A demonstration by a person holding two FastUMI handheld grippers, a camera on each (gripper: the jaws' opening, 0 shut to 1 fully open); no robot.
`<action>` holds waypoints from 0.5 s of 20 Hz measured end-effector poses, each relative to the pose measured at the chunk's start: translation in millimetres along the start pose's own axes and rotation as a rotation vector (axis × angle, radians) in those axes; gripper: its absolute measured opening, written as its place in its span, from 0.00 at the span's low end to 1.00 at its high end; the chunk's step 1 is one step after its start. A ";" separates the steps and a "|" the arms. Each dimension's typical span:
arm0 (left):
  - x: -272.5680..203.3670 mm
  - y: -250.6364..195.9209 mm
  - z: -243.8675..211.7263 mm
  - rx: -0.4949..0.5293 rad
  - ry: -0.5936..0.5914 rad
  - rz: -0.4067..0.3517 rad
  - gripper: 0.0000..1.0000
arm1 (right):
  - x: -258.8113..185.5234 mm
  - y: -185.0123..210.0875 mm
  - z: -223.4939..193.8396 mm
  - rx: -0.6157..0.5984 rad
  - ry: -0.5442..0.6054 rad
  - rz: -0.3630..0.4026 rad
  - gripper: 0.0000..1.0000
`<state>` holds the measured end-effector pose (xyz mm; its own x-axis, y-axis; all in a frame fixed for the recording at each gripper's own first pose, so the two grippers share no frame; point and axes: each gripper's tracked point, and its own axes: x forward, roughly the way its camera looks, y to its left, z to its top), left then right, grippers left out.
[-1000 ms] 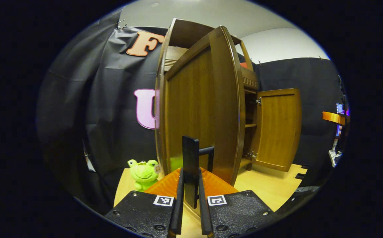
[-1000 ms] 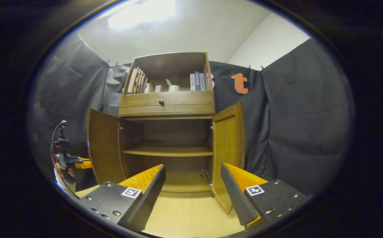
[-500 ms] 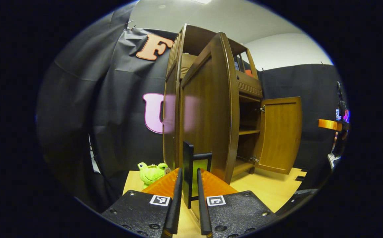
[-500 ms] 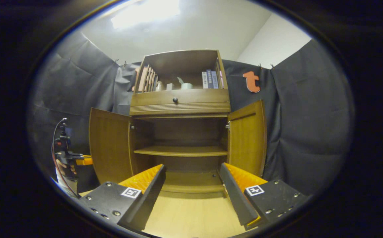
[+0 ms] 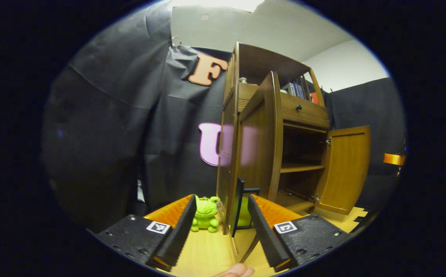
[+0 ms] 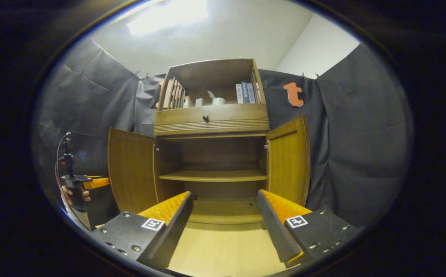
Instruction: Open the right door of the double-door shoe cabinet with the right hand, and open the left door with the left hand.
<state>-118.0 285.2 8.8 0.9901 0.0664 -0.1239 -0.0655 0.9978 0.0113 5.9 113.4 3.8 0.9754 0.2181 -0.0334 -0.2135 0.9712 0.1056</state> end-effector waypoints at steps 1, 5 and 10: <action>-1.6 -2.8 2.1 0.006 -0.004 0.015 0.94 | -2.0 0.4 -0.3 -0.002 0.001 0.003 0.95; -9.8 -33.8 5.5 0.015 0.027 0.015 0.96 | -9.8 -4.6 0.5 -0.010 -0.005 0.007 0.99; -11.0 -94.0 16.9 0.036 0.024 -0.049 0.92 | -9.7 -24.1 0.6 -0.039 -0.004 -0.034 0.94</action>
<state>-120.7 190.6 25.9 0.9887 0.0176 -0.1487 -0.0118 0.9991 0.0398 1.6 87.8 2.2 0.9823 0.1847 -0.0322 -0.1823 0.9811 0.0653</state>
